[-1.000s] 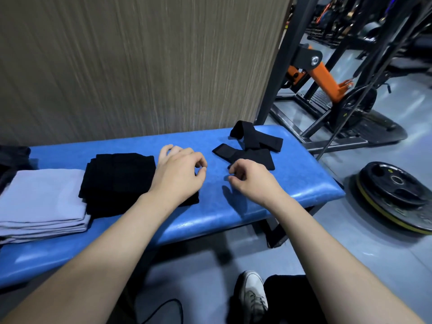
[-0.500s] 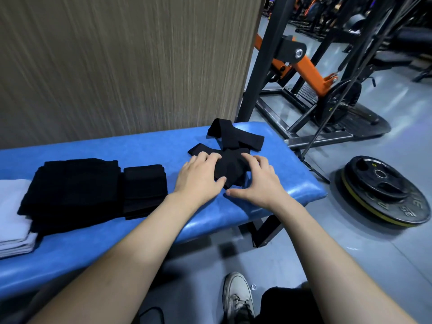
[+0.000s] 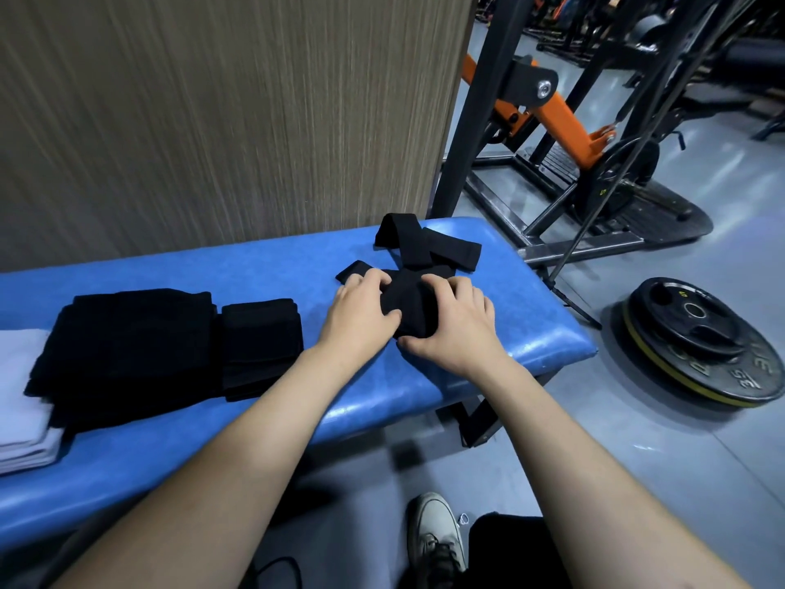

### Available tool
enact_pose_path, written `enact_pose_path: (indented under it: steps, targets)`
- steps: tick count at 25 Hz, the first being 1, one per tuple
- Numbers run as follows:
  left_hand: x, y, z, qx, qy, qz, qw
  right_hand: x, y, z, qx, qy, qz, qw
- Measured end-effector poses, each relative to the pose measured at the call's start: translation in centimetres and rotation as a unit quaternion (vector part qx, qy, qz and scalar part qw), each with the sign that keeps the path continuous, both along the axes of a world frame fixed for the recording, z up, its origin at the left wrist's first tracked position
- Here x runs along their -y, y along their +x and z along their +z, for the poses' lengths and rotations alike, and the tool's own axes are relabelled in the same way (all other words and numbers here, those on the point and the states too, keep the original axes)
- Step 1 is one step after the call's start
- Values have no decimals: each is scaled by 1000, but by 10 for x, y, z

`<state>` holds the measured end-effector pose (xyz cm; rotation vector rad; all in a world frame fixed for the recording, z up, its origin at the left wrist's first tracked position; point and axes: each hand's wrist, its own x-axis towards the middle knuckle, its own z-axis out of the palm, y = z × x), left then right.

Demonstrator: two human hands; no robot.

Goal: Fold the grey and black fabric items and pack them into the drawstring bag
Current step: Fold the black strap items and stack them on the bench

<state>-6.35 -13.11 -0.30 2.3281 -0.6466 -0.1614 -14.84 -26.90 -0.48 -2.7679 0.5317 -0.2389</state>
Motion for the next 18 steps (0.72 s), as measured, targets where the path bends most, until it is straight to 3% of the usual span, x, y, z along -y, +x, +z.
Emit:
enact_pose_path:
  steps: [7, 10, 14, 18]
  targets:
    - [-13, -2, 15, -138, -132, 5, 982, -8, -4, 11, 20, 55, 30, 998]
    - [-22, -3, 27, -211, -223, 0, 952, -12, -1, 13, 59, 97, 31, 993]
    - [-42, -2, 50, -282, -350, -18, 893, -16, 0, 23, 138, 275, 86, 947]
    - [-72, 2, 70, -313, -430, -43, 846, -24, 0, 31, 128, 354, 124, 918]
